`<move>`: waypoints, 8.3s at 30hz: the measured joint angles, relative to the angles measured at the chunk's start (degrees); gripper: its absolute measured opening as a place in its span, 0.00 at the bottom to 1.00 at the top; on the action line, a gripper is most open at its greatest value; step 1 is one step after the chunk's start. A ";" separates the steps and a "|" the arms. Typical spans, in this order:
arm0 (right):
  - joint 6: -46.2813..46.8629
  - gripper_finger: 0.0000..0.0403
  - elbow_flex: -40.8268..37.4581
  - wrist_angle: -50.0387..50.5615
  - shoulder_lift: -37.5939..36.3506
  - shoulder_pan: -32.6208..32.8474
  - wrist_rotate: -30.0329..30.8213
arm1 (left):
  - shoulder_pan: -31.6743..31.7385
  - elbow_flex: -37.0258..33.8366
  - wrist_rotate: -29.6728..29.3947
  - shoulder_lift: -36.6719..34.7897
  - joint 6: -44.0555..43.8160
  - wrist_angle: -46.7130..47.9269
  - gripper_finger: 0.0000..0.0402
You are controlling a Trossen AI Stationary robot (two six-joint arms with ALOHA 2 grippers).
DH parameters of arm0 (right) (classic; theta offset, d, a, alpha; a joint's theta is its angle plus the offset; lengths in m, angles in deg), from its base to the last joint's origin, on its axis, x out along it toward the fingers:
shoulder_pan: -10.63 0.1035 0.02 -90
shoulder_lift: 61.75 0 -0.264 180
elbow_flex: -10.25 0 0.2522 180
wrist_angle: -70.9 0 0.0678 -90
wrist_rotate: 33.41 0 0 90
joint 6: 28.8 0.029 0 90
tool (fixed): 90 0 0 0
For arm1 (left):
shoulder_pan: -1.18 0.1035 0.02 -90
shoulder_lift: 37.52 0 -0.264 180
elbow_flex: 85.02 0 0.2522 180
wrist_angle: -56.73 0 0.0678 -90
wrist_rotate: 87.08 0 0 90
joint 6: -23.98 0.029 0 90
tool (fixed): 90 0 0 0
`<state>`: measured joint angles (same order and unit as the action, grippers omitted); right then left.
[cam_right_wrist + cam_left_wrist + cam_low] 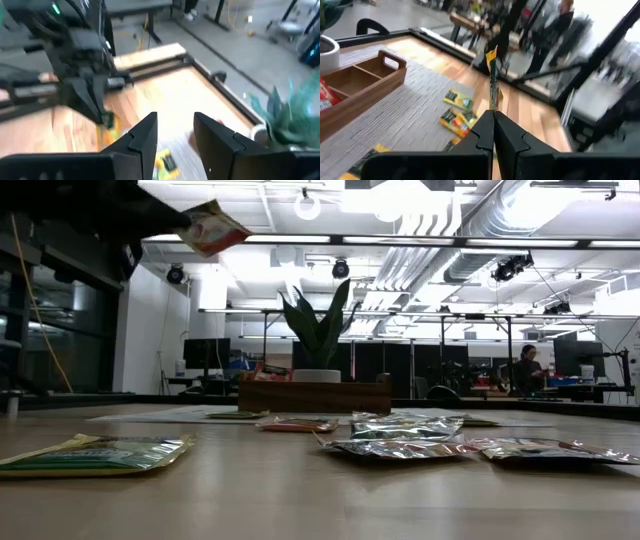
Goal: Pick & Place Tea
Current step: Put the orange tea bag into the middle section of the wooden organizer
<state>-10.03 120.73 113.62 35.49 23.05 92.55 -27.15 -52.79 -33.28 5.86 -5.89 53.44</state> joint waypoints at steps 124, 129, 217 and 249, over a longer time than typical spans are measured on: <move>-15.65 0.00 -0.02 7.74 5.57 -14.32 -31.84 | 21.20 51.10 14.20 23.36 22.26 65.88 0.52; -16.42 0.00 -0.20 8.08 5.56 -16.99 -31.81 | 21.19 51.03 14.18 19.77 16.92 70.54 0.55; -21.16 0.21 -24.65 -26.26 11.21 -40.61 -52.85 | 11.77 23.32 9.73 3.34 -7.91 38.16 0.55; -14.67 0.35 -22.38 -20.55 11.01 -28.58 -53.37 | 11.79 23.38 12.88 3.36 -4.85 41.17 0.55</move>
<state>-24.70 98.35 93.07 46.50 -5.53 39.18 -15.36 -29.41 -20.40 9.23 -10.74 94.61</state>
